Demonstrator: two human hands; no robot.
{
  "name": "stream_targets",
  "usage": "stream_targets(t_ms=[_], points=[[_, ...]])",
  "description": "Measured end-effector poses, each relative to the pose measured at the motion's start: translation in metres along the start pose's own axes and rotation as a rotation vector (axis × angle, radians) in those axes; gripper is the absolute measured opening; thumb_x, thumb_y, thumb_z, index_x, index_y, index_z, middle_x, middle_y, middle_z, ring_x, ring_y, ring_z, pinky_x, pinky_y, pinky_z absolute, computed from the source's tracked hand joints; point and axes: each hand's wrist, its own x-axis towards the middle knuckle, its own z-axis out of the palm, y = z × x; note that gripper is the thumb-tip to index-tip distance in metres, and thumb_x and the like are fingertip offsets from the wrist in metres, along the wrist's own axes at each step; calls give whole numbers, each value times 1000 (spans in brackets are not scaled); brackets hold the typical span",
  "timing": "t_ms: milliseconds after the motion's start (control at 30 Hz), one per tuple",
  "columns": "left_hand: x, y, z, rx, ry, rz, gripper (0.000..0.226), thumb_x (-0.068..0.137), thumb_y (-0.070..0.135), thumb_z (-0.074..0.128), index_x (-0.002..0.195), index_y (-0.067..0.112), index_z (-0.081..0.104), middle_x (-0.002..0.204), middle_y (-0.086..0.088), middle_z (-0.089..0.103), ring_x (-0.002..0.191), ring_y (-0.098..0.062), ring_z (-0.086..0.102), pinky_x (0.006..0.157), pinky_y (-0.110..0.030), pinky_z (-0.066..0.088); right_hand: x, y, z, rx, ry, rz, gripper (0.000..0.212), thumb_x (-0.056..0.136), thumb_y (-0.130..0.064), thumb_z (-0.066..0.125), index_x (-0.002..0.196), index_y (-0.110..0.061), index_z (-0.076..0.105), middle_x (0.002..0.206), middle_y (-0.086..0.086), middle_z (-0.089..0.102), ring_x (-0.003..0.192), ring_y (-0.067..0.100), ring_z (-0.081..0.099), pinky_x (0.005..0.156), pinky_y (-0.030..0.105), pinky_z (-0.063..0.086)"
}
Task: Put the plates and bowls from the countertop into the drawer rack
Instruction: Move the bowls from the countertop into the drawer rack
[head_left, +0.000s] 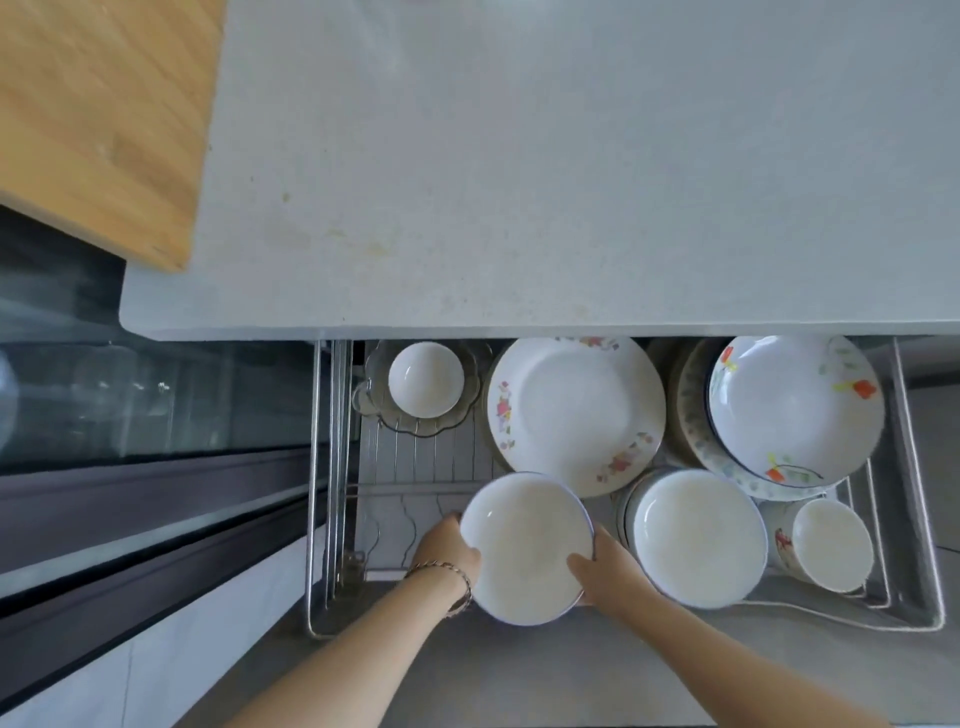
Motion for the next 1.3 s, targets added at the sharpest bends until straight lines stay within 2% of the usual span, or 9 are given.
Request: stream_targets(t_ms=[100, 200, 333, 533, 633, 733, 833, 1133, 1300], points=[[4, -7, 14, 64, 4, -4, 43, 87, 0, 43, 127, 12, 53, 124, -9, 62, 114, -27, 59, 96, -33, 50, 1, 6, 2, -78, 11, 30, 48, 89, -7, 42, 137, -8, 36, 101, 5, 49, 88, 22, 50, 40, 12, 42], [5, -10, 20, 104, 58, -11, 42, 85, 0, 43, 123, 13, 54, 121, -9, 64, 112, -28, 60, 94, -32, 51, 1, 10, 3, -137, 16, 36, 49, 88, -8, 43, 137, -9, 36, 99, 5, 50, 88, 23, 51, 62, 24, 46], [2, -11, 24, 225, 106, 28, 37, 88, -3, 42, 124, 5, 45, 116, -14, 64, 107, -29, 62, 90, -34, 52, 2, 13, 7, -130, 0, 53, 51, 87, -6, 43, 137, -9, 36, 103, 8, 52, 91, 24, 51, 76, 34, 54], [6, -10, 17, 255, 104, 20, 35, 88, 6, 51, 122, 8, 43, 118, -13, 61, 105, -31, 62, 88, -38, 54, 6, 15, 14, -136, 34, 26, 45, 89, -8, 40, 134, -7, 35, 118, 20, 58, 91, 31, 58, 84, 45, 55], [15, -9, 14, 153, 93, 40, 53, 85, 8, 53, 135, 20, 38, 129, -11, 48, 107, -33, 60, 88, -38, 53, 9, 17, 14, -240, 58, -16, 46, 95, -18, 41, 139, -11, 30, 121, 20, 60, 104, 36, 61, 87, 41, 53], [19, -8, 13, -128, -43, 33, 69, 85, 4, 52, 145, 30, 29, 134, -11, 51, 98, -27, 55, 82, -30, 49, 15, 17, 14, -208, 65, -42, 56, 95, -20, 44, 146, -17, 22, 128, 18, 56, 112, 35, 58, 92, 42, 51], [19, -10, 11, -236, -79, 33, 71, 85, 0, 50, 144, 35, 31, 133, -11, 54, 94, -23, 48, 80, -28, 46, 20, 18, 14, -103, 59, -61, 54, 93, -12, 42, 145, -18, 28, 127, 15, 57, 110, 33, 57, 90, 43, 53], [20, -20, 14, -250, -71, 69, 73, 82, 1, 55, 142, 35, 34, 132, -5, 55, 99, -21, 48, 89, -30, 46, 23, 21, 13, -197, 133, -152, 54, 93, -13, 39, 144, -26, 30, 120, 15, 61, 104, 33, 60, 86, 41, 54], [15, -13, 10, -29, -82, 52, 69, 86, 30, 58, 147, 29, 23, 136, -6, 53, 115, -29, 56, 96, -37, 49, 15, 14, 10, -384, 165, -135, 49, 95, -35, 44, 141, -20, 34, 122, 12, 61, 110, 31, 60, 87, 39, 51]])
